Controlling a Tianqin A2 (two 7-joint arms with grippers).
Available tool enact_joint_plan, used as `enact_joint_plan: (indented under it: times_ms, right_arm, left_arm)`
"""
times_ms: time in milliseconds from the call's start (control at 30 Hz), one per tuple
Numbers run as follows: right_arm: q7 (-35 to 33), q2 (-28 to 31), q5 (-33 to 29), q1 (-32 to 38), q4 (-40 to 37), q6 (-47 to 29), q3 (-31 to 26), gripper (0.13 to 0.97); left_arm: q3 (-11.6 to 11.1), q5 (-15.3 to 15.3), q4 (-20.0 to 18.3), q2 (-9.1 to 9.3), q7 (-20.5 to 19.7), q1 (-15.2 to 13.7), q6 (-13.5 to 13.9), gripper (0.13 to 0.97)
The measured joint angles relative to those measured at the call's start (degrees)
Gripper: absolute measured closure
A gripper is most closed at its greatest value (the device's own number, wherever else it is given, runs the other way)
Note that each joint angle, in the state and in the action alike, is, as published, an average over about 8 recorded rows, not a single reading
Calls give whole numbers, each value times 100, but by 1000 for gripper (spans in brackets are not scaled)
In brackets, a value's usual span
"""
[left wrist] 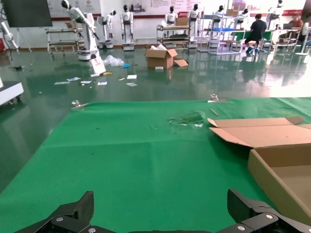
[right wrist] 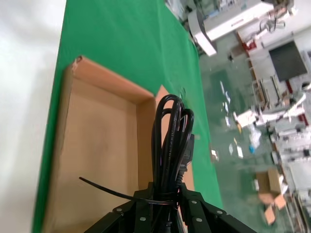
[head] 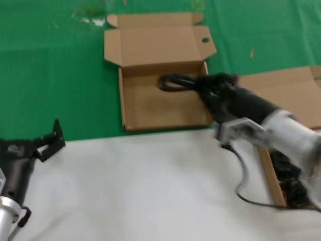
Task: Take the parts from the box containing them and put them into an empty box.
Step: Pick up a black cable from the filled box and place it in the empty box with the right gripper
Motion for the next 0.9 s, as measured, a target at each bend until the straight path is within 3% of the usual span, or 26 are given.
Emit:
enact_joint_plan:
  times_ms: [200, 333, 767, 900]
  right_arm:
    - [-700, -1314, -2, 328, -1425, -484, -46, 863]
    - [-916, -1841, -21, 472, -2154, -775, -55, 863]
    - [-950, -2040, -47, 534, -2452, -922, -58, 853]
    - [-950, -2040, -47, 534, -2452, -922, -58, 817]
  left_arm:
    - [0, 0, 0, 0, 0, 0, 0, 132]
    - [0, 0, 0, 0, 0, 0, 0, 132]
    - [0, 0, 0, 0, 0, 0, 0, 132]
    - [0, 0, 0, 0, 0, 0, 0, 132]
